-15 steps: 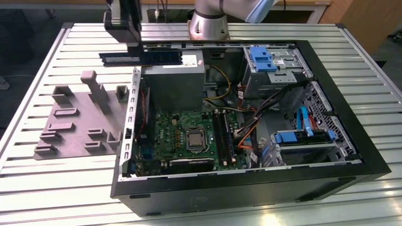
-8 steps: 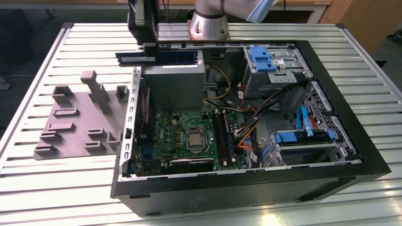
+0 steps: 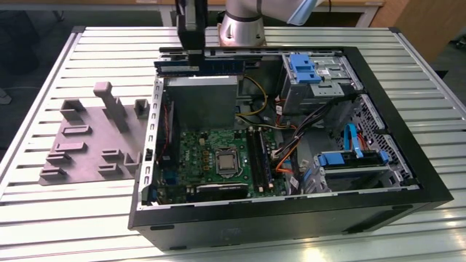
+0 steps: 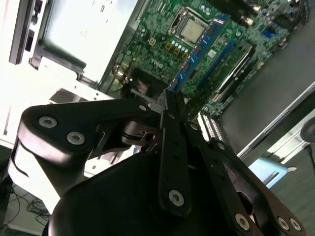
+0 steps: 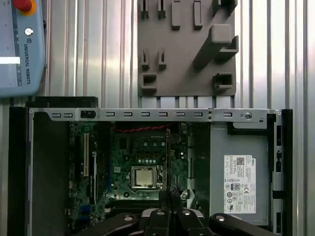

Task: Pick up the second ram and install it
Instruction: 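Pick up the second ram and move it above second insertion slot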

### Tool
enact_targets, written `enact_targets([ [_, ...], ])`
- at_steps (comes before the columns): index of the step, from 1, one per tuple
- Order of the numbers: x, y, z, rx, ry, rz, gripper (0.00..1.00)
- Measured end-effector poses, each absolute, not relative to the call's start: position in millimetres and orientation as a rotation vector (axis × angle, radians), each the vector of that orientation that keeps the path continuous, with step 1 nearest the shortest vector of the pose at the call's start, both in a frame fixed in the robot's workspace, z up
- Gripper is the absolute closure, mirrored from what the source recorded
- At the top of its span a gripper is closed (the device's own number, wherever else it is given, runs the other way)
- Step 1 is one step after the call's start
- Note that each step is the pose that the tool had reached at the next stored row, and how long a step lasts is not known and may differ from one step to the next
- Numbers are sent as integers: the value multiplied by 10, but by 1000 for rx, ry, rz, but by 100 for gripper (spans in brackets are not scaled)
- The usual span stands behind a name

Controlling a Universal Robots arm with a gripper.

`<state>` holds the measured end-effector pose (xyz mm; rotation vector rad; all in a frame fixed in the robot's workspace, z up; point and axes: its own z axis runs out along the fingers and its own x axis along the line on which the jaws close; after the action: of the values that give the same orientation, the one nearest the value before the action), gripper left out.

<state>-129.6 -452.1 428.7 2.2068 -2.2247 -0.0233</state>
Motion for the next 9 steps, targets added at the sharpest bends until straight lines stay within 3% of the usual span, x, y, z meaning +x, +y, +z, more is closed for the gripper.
enact_targets([
  [9,-1094,-4521,4217,2206,-2224,-25,88],
])
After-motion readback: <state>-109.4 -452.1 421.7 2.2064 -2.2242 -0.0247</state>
